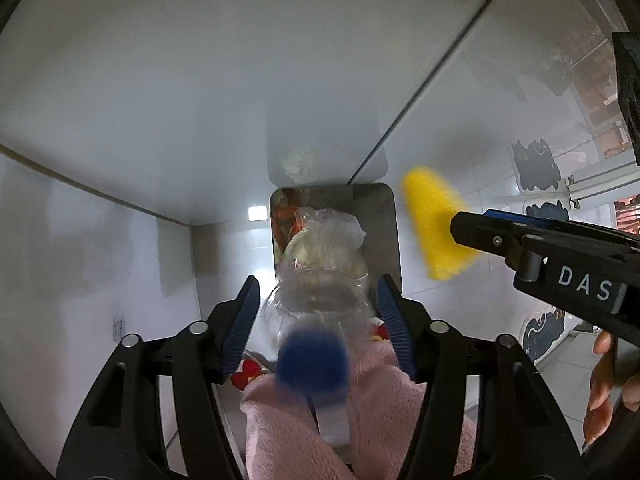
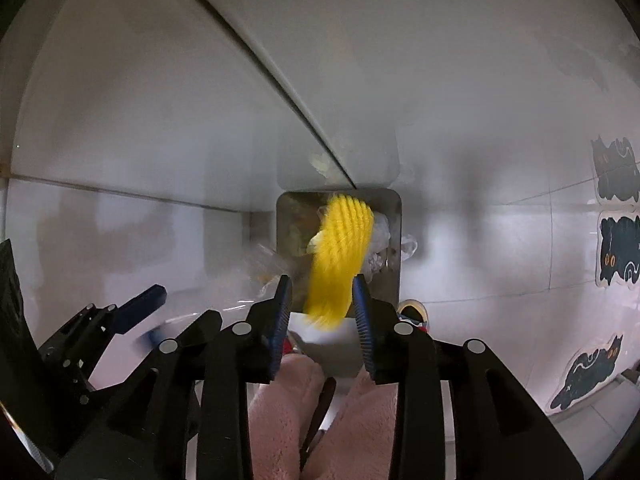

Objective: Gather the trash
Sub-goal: 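Open both tools to drop the bottle and net into the bin, then raise both tools back up toward the counter trash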

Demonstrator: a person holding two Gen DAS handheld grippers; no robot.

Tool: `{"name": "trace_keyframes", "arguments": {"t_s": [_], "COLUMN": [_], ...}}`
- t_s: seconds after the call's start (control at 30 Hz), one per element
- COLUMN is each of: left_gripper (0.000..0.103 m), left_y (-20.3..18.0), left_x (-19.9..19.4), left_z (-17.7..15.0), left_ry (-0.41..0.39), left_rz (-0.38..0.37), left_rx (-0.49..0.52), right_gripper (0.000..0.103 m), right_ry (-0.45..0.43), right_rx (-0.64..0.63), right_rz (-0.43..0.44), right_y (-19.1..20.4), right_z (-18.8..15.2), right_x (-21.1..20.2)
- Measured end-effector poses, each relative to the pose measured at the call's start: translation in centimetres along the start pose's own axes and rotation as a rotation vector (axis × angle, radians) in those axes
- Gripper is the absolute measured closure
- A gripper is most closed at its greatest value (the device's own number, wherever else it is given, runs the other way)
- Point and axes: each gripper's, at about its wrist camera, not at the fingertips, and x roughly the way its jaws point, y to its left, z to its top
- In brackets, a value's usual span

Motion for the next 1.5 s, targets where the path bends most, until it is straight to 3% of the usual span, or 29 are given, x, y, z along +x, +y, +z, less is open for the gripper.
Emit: {"name": "trace_keyframes", "arguments": {"t_s": [0.07,0.13,0.23,0.3,0.37,0.5,0.73,0.97,1.07,1.23,1.5], "left_gripper": [0.039,0.037,0.031,0.027,0.020,0.012,0.009,0.009,0.009,0.009,0.009], "left_y": [0.1,0.2,0.6,0.8,1.3,1.9,2.8,2.8,2.5,2.3,2.7], "left_x": [-0.4,-0.9,-1.8,-2.8,-4.2,-7.6,-15.5,-22.5,-24.6,-27.0,-27.9], "left_z": [0.3,0.6,0.8,0.9,0.9,0.8,1.5,4.2,5.9,9.1,15.7], "left_ry": [-0.009,-0.015,-0.029,-0.043,-0.060,-0.104,-0.224,-0.351,-0.396,-0.459,-0.526], "left_rz": [0.000,0.003,0.006,0.009,0.008,0.003,-0.025,-0.024,-0.027,-0.020,-0.002], "left_rx": [0.000,0.003,0.002,0.000,-0.006,-0.004,0.000,0.034,0.045,0.053,0.036], "right_gripper": [0.057,0.056,0.042,0.039,0.025,0.012,0.011,0.011,0.011,0.011,0.011], "right_ry": [-0.008,-0.017,-0.040,-0.057,-0.077,-0.137,-0.212,-0.365,-0.442,-0.521,-0.560], "right_rx": [0.001,0.003,0.005,0.010,0.015,-0.003,-0.013,-0.020,-0.018,-0.025,-0.027], "right_rz": [-0.006,-0.011,-0.025,-0.026,-0.027,-0.030,0.026,0.056,0.058,0.032,-0.020], "right_y": [0.2,0.5,0.7,0.9,1.0,1.6,2.3,2.5,2.9,3.5,3.8], "right_z": [0.2,0.1,0.3,0.1,0.1,-0.4,-0.7,0.9,2.7,6.2,13.5], "right_x": [-0.4,-0.7,-1.8,-2.8,-4.1,-7.8,-14.7,-21.8,-25.2,-27.2,-27.9]}}
